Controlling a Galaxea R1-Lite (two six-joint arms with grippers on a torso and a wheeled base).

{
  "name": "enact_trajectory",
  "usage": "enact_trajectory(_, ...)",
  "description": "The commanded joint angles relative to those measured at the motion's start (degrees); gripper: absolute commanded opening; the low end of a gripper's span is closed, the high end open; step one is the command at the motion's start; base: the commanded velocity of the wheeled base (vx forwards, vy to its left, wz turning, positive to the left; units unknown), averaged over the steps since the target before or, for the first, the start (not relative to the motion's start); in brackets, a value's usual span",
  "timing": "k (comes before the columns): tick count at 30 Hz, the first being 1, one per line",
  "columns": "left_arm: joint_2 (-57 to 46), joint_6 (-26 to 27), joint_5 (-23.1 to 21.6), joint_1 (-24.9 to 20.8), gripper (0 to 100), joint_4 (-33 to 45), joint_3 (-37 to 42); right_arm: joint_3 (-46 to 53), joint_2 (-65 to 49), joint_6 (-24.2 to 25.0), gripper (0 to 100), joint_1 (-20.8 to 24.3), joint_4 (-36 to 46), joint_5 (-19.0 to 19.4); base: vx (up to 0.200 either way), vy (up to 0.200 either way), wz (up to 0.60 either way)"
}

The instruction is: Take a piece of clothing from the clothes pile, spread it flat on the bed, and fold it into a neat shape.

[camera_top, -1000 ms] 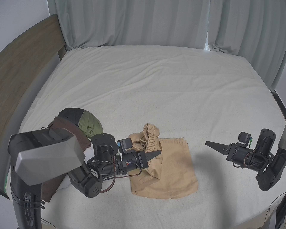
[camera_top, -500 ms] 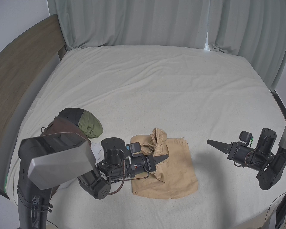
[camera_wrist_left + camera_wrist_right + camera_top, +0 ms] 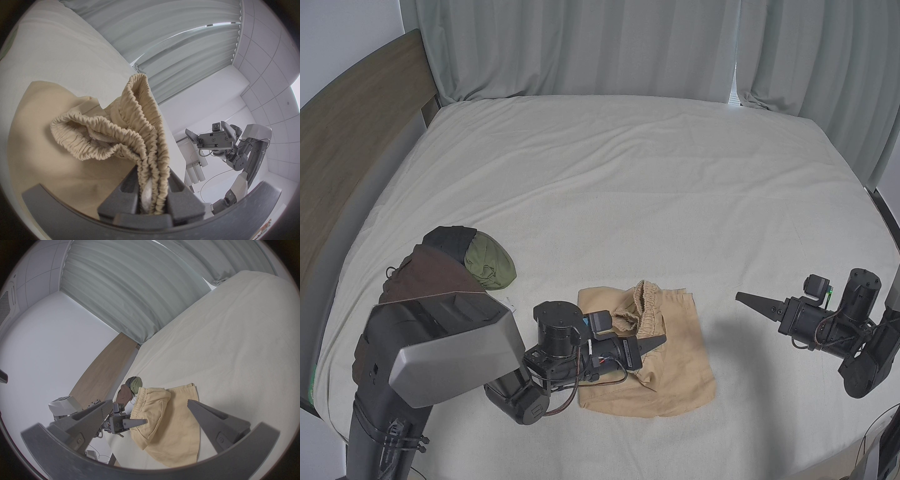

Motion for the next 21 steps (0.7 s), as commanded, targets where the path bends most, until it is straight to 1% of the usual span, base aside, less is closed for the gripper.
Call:
enact_trajectory(1, 0.9, 0.0, 0.3, -0.1, 0, -0.1, -0.6, 0.0, 0.0, 0.0, 100, 0.1, 0.0, 0.0, 0.0, 0.0, 0.0)
enact_trajectory(2, 0.9, 0.0, 0.3, -0.1, 0, -0.1, -0.8, 0.0, 0.0, 0.0, 100, 0.1, 0.0, 0.0, 0.0, 0.0, 0.0)
enact_trajectory(3, 0.9, 0.0, 0.3, -0.1, 100, -0.1, -0.8, 0.0, 0.0, 0.0, 100, 0.1, 0.0, 0.0, 0.0, 0.0, 0.0)
enact_trajectory(14, 1.1, 0.1, 0.9, 0.0, 100, -0.2, -0.7, 0.3, 0.2, -0.1, 100, 0.3, 0.0, 0.0, 0.0, 0.0, 0.0)
enact_trajectory(21, -1.1, 0.2, 1.4, 1.8, 100, -2.3, 2.0, 0.6, 0.5, -0.2, 100, 0.8, 0.0, 0.0, 0.0, 0.0, 0.0)
